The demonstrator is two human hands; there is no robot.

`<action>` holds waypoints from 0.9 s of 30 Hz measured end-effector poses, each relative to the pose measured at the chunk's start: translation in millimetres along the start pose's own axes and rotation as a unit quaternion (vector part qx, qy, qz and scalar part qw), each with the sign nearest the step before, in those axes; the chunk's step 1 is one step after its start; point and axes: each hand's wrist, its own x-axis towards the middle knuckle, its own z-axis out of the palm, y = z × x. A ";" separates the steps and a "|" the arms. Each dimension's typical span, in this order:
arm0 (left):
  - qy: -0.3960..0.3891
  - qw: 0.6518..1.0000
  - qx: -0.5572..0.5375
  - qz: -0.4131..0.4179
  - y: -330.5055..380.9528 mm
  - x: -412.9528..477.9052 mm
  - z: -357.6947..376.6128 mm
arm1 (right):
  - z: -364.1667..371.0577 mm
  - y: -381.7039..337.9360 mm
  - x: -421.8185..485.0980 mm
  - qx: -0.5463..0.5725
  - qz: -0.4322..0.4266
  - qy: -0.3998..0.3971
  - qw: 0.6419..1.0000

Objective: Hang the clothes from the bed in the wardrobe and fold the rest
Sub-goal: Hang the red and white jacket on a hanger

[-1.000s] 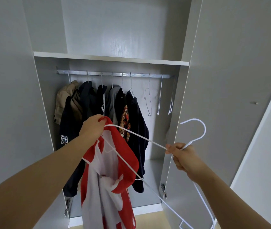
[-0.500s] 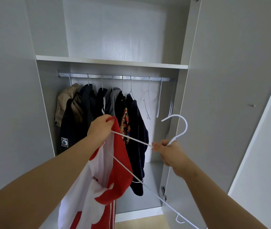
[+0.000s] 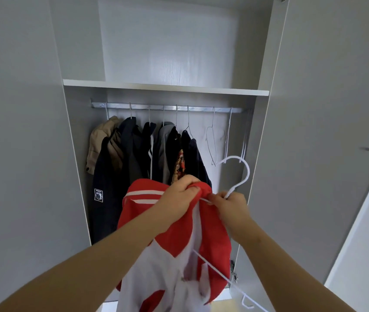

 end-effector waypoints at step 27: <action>0.242 0.945 0.216 0.041 19.6 49.4 -59.1 | -8.8 28.4 -4.4 -0.218 0.061 0.019 0.974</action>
